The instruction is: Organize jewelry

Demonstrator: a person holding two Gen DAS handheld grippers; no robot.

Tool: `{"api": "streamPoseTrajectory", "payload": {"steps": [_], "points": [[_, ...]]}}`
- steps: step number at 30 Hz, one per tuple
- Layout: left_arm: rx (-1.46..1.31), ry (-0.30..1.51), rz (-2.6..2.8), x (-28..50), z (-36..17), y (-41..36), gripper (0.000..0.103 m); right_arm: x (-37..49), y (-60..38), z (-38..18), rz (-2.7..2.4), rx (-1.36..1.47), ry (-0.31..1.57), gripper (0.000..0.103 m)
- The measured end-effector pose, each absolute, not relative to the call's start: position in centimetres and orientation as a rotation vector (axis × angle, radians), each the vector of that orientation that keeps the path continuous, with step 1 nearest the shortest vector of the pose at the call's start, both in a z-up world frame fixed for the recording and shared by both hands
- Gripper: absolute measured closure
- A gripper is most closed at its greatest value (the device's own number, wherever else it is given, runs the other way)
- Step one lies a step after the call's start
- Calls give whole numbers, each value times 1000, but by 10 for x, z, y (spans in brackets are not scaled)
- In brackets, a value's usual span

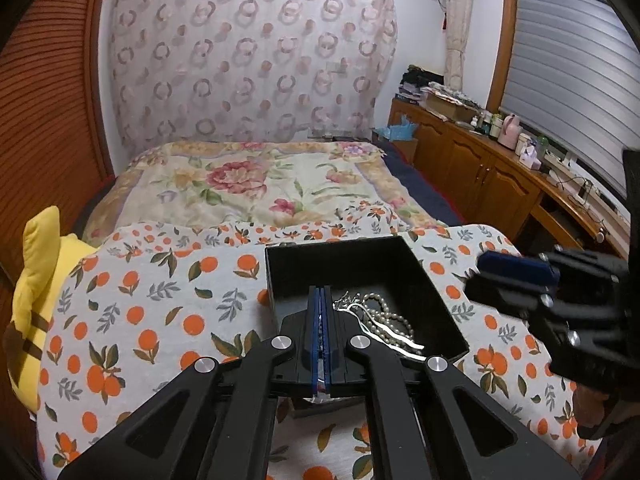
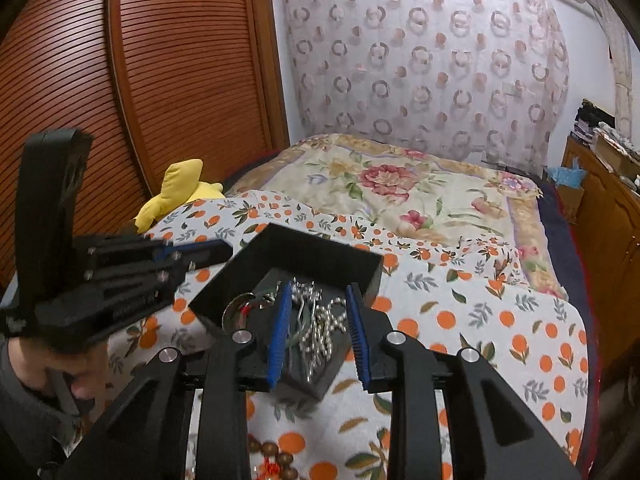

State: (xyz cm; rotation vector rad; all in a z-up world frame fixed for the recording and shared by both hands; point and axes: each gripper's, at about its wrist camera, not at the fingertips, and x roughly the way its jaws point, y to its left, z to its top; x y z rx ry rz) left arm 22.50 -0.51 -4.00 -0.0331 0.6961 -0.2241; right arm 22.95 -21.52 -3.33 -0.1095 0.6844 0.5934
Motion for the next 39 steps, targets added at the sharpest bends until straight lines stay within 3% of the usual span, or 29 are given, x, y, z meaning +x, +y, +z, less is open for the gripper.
{"api": "streamPoseTrajectory", "payload": {"steps": [21, 25, 27, 30, 39], "points": [[70, 758, -311, 134, -69, -1, 101, 137, -243, -78, 592, -133, 742, 72], [66, 787, -316, 127, -83, -1, 88, 132, -248, -88, 584, -142, 771, 72], [65, 801, -321, 122, -90, -2, 87, 131, -250, -94, 583, -144, 790, 72], [65, 815, -331, 116, -98, -5, 72, 131, -250, -101, 601, -137, 817, 72], [82, 811, -356, 99, -102, -16, 59, 148, -245, -114, 595, -121, 875, 73]]}}
